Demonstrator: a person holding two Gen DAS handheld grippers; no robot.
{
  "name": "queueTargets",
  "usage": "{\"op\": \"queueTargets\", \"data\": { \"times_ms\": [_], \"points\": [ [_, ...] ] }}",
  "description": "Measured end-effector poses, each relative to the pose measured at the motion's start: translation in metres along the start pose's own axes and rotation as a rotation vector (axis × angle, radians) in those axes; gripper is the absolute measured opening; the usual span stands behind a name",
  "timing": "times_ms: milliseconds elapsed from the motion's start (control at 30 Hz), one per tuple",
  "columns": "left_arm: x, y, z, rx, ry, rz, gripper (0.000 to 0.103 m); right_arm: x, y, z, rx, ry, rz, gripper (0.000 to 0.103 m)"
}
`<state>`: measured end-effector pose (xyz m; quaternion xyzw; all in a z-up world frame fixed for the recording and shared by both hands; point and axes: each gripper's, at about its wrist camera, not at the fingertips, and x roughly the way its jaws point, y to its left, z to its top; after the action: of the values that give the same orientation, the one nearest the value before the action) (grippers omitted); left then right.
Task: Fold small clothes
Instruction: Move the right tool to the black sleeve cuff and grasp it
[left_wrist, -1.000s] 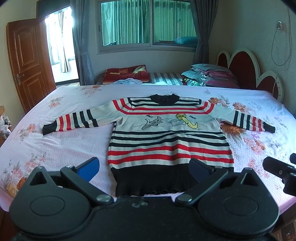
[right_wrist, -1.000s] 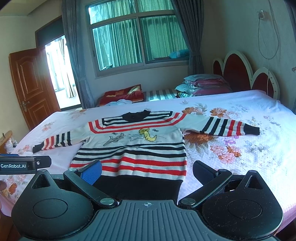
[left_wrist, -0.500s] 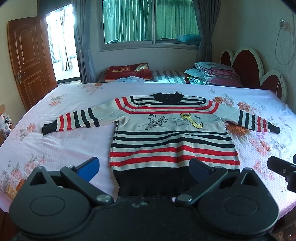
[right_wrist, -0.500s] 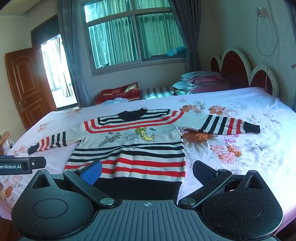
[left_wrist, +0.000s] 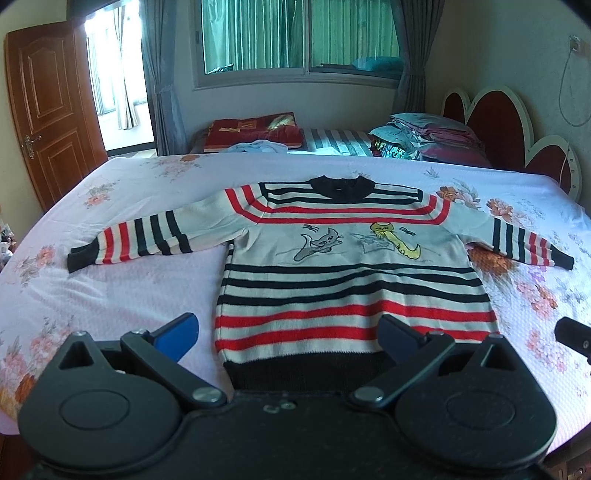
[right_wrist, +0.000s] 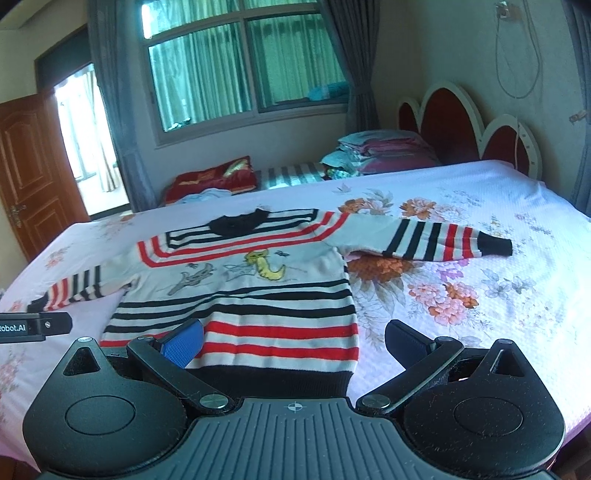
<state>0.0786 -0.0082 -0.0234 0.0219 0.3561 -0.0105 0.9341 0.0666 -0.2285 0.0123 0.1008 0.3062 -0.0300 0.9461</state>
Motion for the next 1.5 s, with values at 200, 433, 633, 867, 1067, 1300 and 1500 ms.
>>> {"op": "queueTargets", "data": {
  "times_ms": [200, 433, 633, 867, 1067, 1300, 1500],
  "points": [
    [0.035, 0.008, 0.02, 0.013, 0.012, -0.033, 0.103, 0.028, -0.001, 0.011, 0.045, 0.007, -0.041, 0.103],
    [0.074, 0.026, 0.046, 0.026, 0.018, -0.056, 0.103, 0.058, 0.008, 0.03, 0.085, 0.005, -0.102, 0.103],
    [0.107, 0.039, 0.064, 0.059, 0.022, -0.065, 0.103, 0.082, 0.022, 0.049, 0.09, -0.007, -0.141, 0.103],
    [0.136, 0.044, 0.077, 0.068, 0.012, -0.122, 0.103, 0.103, 0.015, 0.062, 0.126, -0.036, -0.165, 0.103],
    [0.16, 0.037, 0.084, 0.02, 0.04, -0.134, 0.103, 0.127, -0.011, 0.071, 0.123, -0.026, -0.192, 0.103],
    [0.185, 0.008, 0.093, 0.019, 0.03, -0.058, 0.103, 0.167, -0.067, 0.084, 0.122, -0.002, -0.188, 0.102],
    [0.213, -0.025, 0.1, -0.005, 0.054, -0.032, 0.103, 0.203, -0.132, 0.094, 0.135, 0.025, -0.218, 0.081]
  ]
}}
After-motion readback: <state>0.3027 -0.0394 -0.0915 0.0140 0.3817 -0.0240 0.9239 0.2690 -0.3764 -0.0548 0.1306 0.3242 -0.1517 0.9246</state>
